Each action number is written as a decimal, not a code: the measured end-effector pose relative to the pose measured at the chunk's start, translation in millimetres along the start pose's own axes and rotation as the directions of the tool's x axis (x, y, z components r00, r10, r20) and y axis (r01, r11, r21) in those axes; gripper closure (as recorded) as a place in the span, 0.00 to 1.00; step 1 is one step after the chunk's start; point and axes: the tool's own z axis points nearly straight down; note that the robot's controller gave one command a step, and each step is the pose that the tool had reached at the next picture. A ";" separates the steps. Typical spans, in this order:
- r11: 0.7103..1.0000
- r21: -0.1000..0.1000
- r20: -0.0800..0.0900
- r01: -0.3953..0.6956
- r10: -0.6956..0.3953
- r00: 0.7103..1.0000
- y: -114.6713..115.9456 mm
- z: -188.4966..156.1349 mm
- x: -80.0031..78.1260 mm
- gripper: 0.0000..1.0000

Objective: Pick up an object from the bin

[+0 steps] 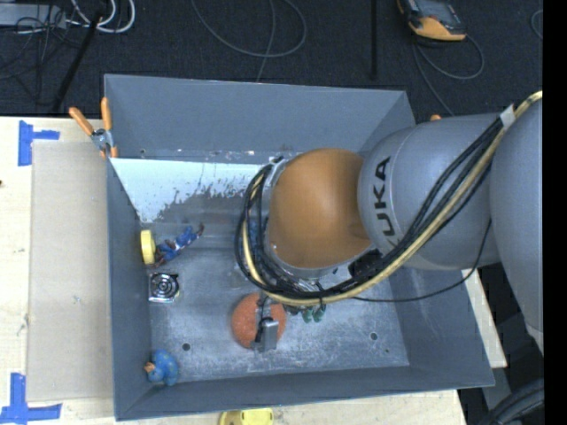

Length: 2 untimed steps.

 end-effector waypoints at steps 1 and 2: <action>1.000 -0.001 0.000 0.013 -0.013 1.000 -35.0 23.3 -1.2 0.00; 0.998 0.000 0.003 -0.064 0.064 0.998 -55.2 46.2 -23.6 0.00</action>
Offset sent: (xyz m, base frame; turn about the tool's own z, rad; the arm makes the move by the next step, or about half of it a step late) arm 0.0366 -0.0492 -0.0497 0.0668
